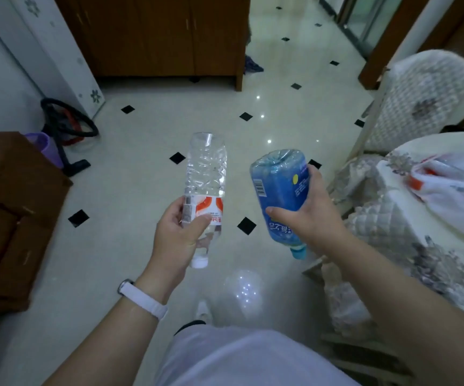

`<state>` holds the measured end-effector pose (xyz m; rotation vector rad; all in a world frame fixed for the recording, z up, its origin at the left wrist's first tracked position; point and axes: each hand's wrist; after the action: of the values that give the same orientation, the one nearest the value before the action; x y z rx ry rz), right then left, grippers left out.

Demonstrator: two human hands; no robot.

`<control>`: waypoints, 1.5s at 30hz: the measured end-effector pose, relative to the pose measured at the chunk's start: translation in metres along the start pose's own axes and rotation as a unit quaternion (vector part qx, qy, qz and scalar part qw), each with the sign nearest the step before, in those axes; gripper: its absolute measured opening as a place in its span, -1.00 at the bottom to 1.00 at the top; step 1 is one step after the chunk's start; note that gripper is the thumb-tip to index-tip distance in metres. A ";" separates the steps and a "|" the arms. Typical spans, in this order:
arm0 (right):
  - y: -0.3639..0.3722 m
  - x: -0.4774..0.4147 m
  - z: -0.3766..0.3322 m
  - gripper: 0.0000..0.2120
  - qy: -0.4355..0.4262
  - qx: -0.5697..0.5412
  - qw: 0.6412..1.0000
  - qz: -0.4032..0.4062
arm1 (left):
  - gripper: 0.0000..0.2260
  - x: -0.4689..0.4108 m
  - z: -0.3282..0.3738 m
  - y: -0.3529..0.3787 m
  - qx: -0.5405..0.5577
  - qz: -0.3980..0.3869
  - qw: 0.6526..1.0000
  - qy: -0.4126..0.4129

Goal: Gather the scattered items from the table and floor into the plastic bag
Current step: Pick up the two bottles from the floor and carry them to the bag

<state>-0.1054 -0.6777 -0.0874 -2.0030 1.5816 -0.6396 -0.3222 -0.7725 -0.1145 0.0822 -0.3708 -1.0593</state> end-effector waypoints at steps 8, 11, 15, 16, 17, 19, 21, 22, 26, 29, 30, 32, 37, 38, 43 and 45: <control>-0.012 -0.094 -0.015 -0.24 0.052 -0.009 0.993 0.110 | -0.75 -0.147 0.038 0.049 -0.041 -0.111 0.993 -0.013; -0.023 -0.119 -0.001 -0.19 0.080 -0.018 0.987 0.136 | -0.73 -0.183 0.035 0.077 -0.055 -0.142 0.988 -0.018; -0.044 -0.168 0.030 -0.12 0.106 -0.025 0.978 0.177 | -0.73 -0.234 0.024 0.134 -0.086 -0.185 0.978 -0.042; -0.049 -0.183 0.040 -0.11 0.113 -0.032 0.976 0.185 | -0.72 -0.246 0.021 0.149 -0.094 -0.195 0.975 -0.047; -0.056 -0.197 0.049 -0.10 0.119 -0.040 0.973 0.191 | -0.71 -0.258 0.017 0.165 -0.103 -0.202 0.973 -0.050; -0.071 -0.226 0.067 -0.10 0.125 -0.058 0.969 0.207 | -0.71 -0.279 0.014 0.198 -0.120 -0.209 0.969 -0.054; -0.091 -0.255 0.084 -0.10 0.131 -0.075 0.964 0.221 | -0.73 -0.300 0.014 0.231 -0.142 -0.216 0.964 -0.060; -0.101 -0.268 0.091 -0.10 0.136 -0.082 0.962 0.225 | -0.74 -0.310 0.014 0.247 -0.151 -0.222 0.961 -0.064; -0.152 -0.311 0.121 -0.11 0.142 -0.091 0.953 0.252 | -0.72 -0.345 0.022 0.317 -0.166 -0.259 0.950 -0.050; -0.188 -0.327 0.140 -0.10 0.160 -0.091 0.940 0.286 | -0.73 -0.361 0.025 0.373 -0.161 -0.295 0.941 -0.041; -0.198 -0.329 0.147 -0.08 0.169 -0.094 0.935 0.296 | -0.73 -0.366 0.025 0.390 -0.157 -0.308 0.937 -0.044; -0.216 -0.334 0.158 -0.06 0.190 -0.094 0.926 0.312 | -0.73 -0.374 0.024 0.422 -0.152 -0.340 0.926 -0.055; -0.242 -0.335 0.189 -0.16 0.245 -0.089 0.888 0.379 | -0.73 -0.399 0.000 0.487 -0.175 -0.420 0.888 -0.072; -0.245 -0.335 0.194 -0.16 0.262 -0.088 0.878 0.391 | -0.73 -0.405 -0.005 0.499 -0.180 -0.436 0.878 -0.079; -0.253 -0.342 0.213 -0.12 0.343 -0.067 0.835 0.426 | -0.73 -0.434 -0.031 0.558 -0.200 -0.523 0.821 -0.110; -0.261 -0.347 0.216 -0.10 0.375 -0.060 0.808 0.450 | -0.73 -0.448 -0.038 0.581 -0.207 -0.552 0.798 -0.127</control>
<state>0.1514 -0.2665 -0.1021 -0.7942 2.7763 -0.9709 -0.0182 -0.1038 -0.1251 -0.2826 -0.3109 -2.3170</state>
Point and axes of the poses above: each hand's wrist, its own x-axis away from the middle knuckle, its own y-axis out of the palm, z = x × y, and after that the axes turned 5 degrees about x, right-handed
